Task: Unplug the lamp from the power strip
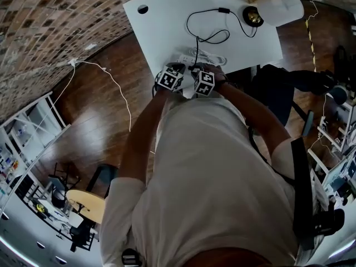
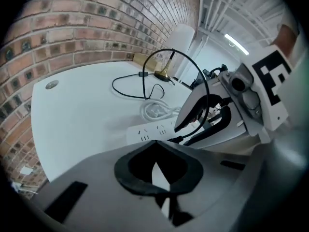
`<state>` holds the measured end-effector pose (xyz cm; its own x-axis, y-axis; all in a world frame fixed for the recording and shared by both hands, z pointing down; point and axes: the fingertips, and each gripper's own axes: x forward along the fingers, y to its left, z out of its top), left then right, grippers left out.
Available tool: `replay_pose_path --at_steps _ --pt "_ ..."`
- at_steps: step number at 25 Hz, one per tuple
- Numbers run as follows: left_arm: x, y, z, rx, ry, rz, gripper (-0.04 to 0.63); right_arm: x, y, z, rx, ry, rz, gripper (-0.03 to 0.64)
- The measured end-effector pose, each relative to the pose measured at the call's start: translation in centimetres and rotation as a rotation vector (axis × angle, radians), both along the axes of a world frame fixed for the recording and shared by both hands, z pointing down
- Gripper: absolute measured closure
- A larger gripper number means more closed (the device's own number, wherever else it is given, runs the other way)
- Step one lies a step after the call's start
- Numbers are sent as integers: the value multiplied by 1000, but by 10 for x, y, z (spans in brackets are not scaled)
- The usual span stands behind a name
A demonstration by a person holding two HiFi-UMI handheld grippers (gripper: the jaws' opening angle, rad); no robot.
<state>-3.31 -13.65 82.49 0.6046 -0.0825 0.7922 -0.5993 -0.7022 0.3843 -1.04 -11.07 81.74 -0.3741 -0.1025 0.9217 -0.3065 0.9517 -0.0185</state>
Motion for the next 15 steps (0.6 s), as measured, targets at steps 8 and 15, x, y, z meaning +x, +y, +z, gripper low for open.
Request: replay_pose_path --at_steps 8,15 --pt "-6 -1 20 60 -112 17 592 -6 2 10 -45 21 -110 516" --pt "3 -1 20 170 -172 108 592 -1 6 19 -64 46 -125 537"
